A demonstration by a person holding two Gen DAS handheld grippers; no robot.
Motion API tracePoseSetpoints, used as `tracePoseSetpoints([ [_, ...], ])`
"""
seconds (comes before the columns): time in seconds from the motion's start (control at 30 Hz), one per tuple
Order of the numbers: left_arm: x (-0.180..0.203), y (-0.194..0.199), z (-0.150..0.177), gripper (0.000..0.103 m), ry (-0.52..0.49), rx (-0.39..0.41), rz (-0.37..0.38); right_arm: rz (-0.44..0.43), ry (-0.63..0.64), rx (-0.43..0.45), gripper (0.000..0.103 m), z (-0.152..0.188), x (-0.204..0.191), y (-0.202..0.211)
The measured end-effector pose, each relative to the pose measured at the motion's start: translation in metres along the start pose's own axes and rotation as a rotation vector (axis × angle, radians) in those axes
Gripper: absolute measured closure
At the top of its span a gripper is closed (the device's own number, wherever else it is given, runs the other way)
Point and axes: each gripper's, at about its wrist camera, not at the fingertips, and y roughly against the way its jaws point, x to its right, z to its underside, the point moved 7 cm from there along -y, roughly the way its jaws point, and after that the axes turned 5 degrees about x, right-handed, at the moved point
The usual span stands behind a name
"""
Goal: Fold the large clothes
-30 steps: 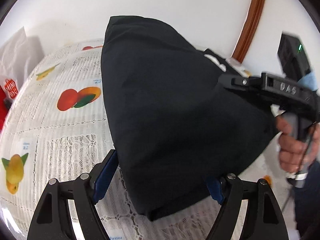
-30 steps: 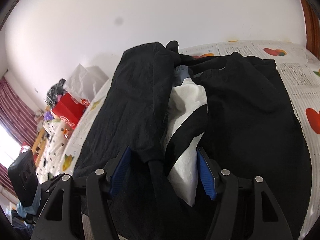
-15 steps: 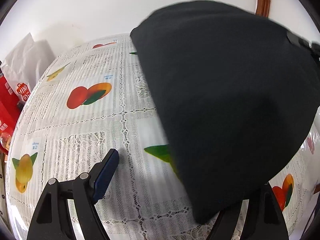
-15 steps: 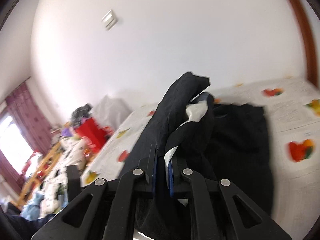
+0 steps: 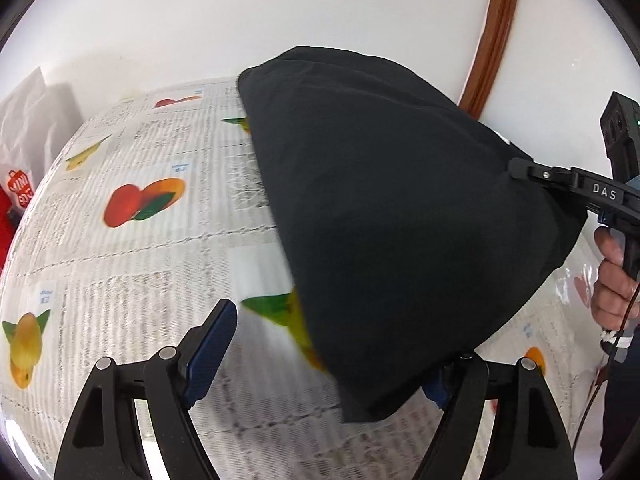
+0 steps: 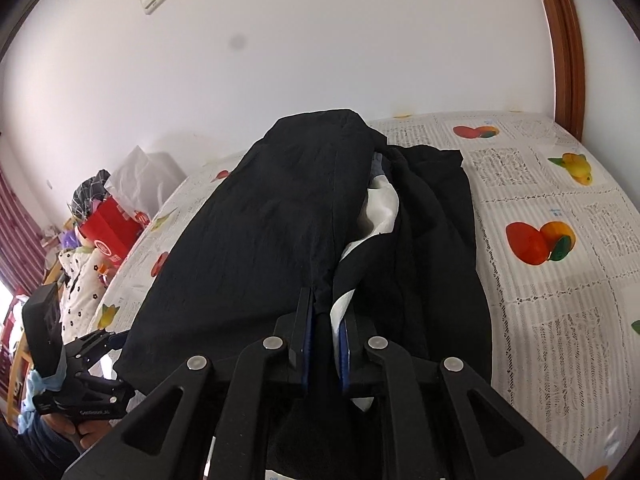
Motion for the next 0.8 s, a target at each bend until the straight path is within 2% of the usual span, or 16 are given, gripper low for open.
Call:
tracePoseSetpoints([
  [0.17, 0.022, -0.016, -0.002, 0.024, -0.049, -0.031, -0.021, 0.001, -0.005, -0.012, 0.092, -0.002, 0.0, 0.001],
  [0.33, 0.023, -0.03, -0.004, 0.021, -0.078, -0.047, -0.109, 0.001, 0.0, -0.026, 0.092, -0.005, -0.001, 0.002],
  [0.4, 0.019, -0.037, -0.008, 0.021, -0.071, -0.05, -0.12, 0.006, 0.003, -0.025, 0.092, -0.007, -0.001, 0.005],
  [0.47, 0.018, -0.039, -0.01, 0.021, -0.057, -0.051, -0.136, -0.006, -0.004, -0.002, 0.093, -0.011, -0.001, 0.013],
  [0.63, 0.016, -0.04, -0.01, 0.02, -0.047, -0.041, -0.159, -0.08, -0.066, 0.127, 0.094, -0.025, 0.016, 0.055],
  [0.7, 0.016, -0.041, -0.011, 0.02, -0.047, -0.039, -0.164, -0.049, -0.067, 0.12, 0.094, -0.019, 0.028, 0.057],
  [0.73, 0.015, -0.042, -0.012, 0.02, -0.044, -0.041, -0.165, -0.008, -0.067, 0.084, 0.094, -0.01, 0.037, 0.052],
  [0.8, 0.014, -0.042, -0.012, 0.02, -0.043, -0.043, -0.167, 0.008, -0.076, 0.016, 0.093, 0.006, 0.046, 0.043],
])
